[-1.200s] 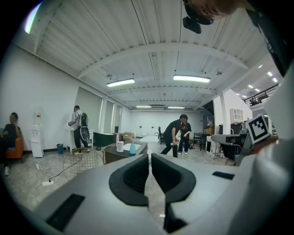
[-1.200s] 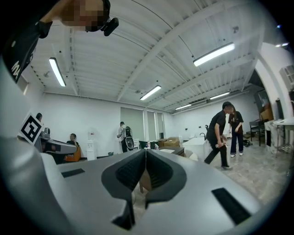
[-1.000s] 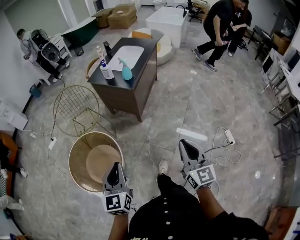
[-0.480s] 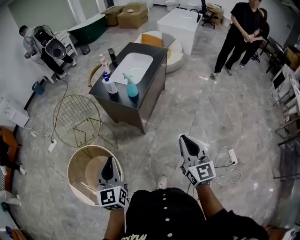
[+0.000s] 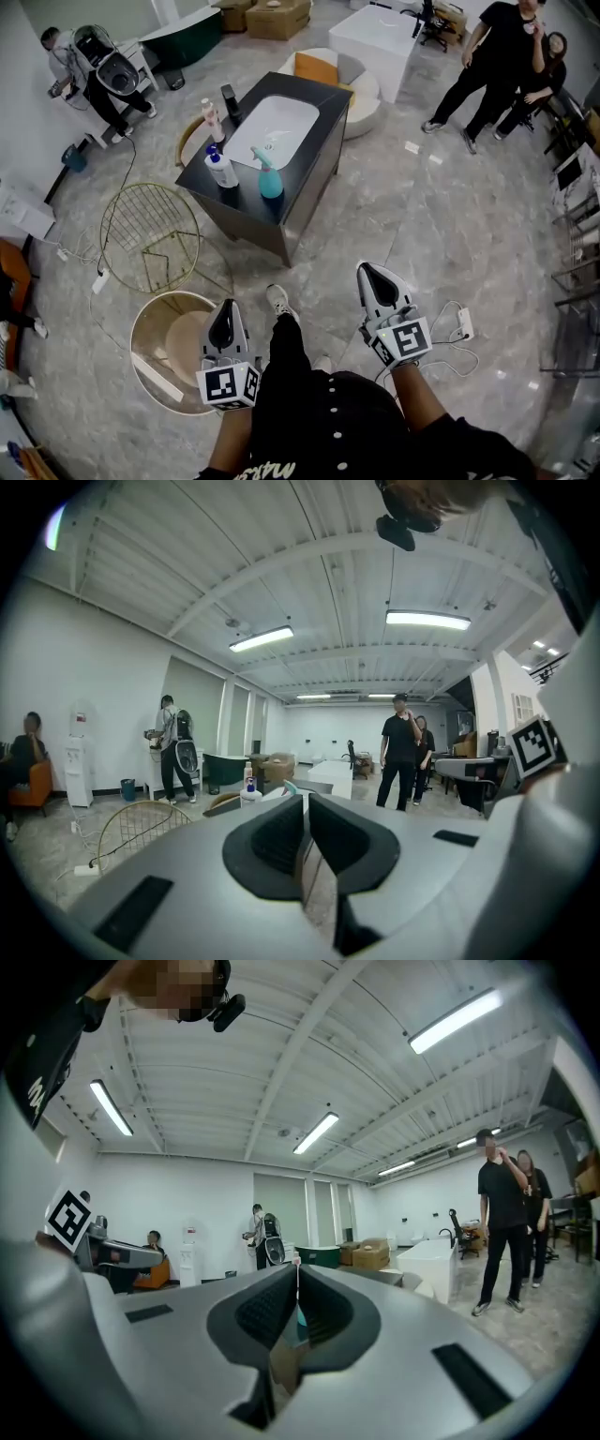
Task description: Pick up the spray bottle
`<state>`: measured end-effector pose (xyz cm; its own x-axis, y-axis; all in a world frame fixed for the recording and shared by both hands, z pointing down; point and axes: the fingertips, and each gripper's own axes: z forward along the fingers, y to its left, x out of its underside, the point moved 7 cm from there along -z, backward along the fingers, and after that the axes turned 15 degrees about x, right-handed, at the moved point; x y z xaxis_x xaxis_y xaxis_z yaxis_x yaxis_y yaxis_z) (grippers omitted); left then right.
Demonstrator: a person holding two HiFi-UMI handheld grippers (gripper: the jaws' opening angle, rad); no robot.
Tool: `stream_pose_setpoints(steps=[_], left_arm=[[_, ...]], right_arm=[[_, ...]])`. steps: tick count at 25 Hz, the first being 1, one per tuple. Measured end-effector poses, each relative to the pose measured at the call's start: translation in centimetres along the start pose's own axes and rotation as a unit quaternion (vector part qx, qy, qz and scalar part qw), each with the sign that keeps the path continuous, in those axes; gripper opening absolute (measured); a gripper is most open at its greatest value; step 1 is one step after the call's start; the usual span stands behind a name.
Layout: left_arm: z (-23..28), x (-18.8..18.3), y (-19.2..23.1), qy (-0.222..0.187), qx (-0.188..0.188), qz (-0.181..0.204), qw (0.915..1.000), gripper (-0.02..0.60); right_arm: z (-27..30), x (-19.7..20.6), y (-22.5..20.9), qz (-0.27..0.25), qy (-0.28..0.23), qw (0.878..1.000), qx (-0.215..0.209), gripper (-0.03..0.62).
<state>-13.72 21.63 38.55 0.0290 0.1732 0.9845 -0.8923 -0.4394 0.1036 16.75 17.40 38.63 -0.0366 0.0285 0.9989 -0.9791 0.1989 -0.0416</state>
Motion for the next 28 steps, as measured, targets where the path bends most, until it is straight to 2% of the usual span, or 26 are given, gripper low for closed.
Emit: stream_pose_setpoints(steps=[13,20,22,25,28], left_arm=[[16.8,-3.1,12.5,0.004,0.017,-0.006,0.9998,0.028],[23.2,-5.3,18.2,0.009,0.04,-0.012,0.9991,0.028],[24.5,-5.2,19.3,0.018,0.046,-0.015,0.9987,0.028],[26.1,-4.8,20.4,0.03,0.05,-0.025,0.998,0.028],[27.2,-4.3,21.2,0.04,0.05,-0.034,0.9973,0.028]], right_arm=[[20.0,-0.1,0.6,-0.021,0.015,1.0,-0.008,-0.005],[29.8,-0.2,2.7,-0.034,0.034,0.998,-0.037,-0.002],[31.7,0.6,3.3,-0.031,0.053,0.997,-0.048,0.029],[34.2,2.8,4.3,-0.039,0.09,0.992,-0.08,0.138],[36.5,5.9,5.4,-0.06,0.128,0.983,-0.119,0.202]])
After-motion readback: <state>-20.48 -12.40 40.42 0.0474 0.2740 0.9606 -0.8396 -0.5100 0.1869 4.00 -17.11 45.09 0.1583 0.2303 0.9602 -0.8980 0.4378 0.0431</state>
